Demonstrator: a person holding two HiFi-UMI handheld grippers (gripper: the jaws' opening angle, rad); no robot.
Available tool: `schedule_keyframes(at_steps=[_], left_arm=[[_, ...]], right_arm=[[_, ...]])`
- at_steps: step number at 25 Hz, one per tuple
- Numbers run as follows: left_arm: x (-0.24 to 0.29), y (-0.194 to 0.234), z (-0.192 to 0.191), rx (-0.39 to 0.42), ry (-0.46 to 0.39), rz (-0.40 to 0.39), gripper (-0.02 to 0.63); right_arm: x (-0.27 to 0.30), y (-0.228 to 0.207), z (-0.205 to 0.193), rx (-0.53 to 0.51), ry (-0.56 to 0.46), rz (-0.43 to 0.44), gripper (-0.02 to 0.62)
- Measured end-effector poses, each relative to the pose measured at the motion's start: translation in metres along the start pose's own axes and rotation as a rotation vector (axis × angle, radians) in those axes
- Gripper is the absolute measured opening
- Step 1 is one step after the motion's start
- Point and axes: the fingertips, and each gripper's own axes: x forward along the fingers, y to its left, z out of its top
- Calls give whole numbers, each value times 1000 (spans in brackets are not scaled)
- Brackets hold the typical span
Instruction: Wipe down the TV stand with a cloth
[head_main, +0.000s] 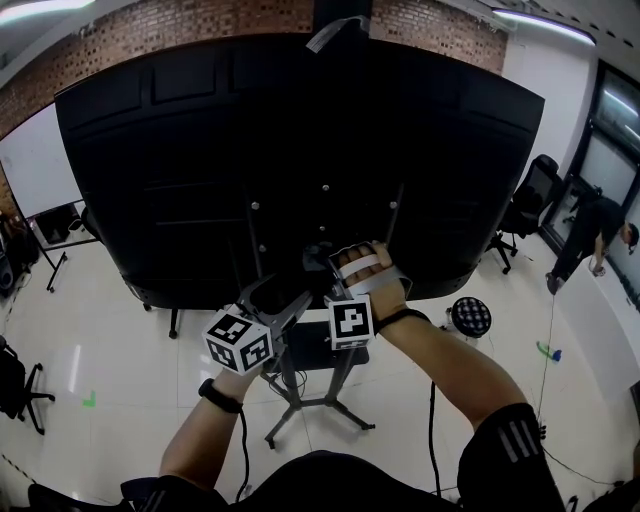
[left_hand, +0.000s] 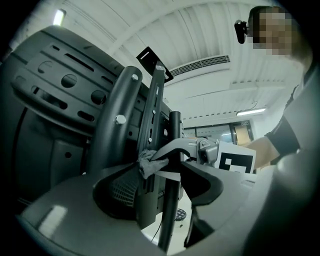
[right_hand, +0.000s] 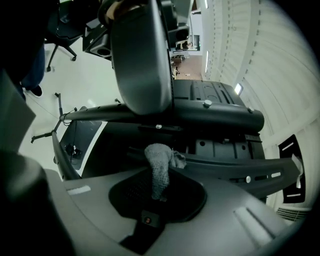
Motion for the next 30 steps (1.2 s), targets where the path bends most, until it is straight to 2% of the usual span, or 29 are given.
schedule_keyframes(at_steps=[5, 13, 16, 19, 24, 30], left_arm=[[-1, -1, -15, -9, 19, -2, 285], [-1, -3, -30, -23, 40, -8, 285], [-1, -4, -32, -24, 45, -11, 285], [-2, -6, -29, -24, 37, -13, 285], [0, -23, 0, 38, -15, -41, 285], [17, -61, 48, 129, -99, -117, 285]], right_arm=[[8, 37, 3, -3, 5, 62, 43], [13, 66, 9, 43, 2, 124, 43], [8, 67, 11, 85, -13, 130, 43], [-5, 62, 16, 180, -67, 135, 43], [-58, -4, 13, 367, -194, -21, 46], [-103, -69, -41, 520, -193, -183, 45]])
